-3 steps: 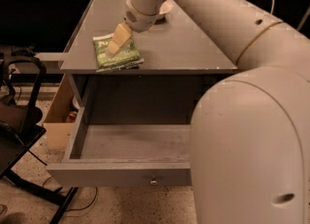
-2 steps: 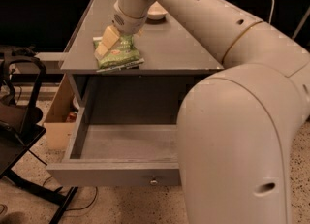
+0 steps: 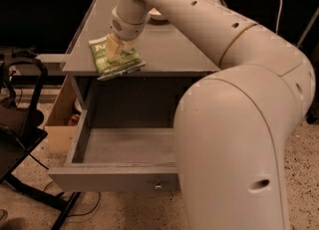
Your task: Place green jalapeno chip bag into top drawer
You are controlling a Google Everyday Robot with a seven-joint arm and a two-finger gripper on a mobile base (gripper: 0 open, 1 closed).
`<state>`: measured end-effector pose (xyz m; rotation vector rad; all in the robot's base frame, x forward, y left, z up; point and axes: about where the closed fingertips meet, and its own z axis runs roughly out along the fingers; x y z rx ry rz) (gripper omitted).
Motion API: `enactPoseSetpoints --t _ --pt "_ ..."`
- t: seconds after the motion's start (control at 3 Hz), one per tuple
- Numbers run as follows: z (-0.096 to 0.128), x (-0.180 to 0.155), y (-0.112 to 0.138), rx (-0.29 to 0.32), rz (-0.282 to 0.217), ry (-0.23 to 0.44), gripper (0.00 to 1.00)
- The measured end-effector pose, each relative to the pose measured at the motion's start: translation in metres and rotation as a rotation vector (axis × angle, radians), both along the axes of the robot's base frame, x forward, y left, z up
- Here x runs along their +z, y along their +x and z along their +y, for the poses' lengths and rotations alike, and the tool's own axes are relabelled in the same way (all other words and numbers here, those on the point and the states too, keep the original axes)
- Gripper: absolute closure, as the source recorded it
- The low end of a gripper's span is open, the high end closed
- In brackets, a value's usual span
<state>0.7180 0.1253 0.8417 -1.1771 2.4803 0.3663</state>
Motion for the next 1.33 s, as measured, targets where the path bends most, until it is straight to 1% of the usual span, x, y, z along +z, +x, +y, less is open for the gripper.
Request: enactPoseSetpoints --t 0.67,1.0,1.33 --pt "0.0 0.0 0.0 0.0 0.0 0.0 0.93" --pt "0.0 -0.0001 0.0 0.0 0.0 0.0 1.0" --pt "0.0 -0.0001 0.0 0.0 0.0 0.0 0.82"
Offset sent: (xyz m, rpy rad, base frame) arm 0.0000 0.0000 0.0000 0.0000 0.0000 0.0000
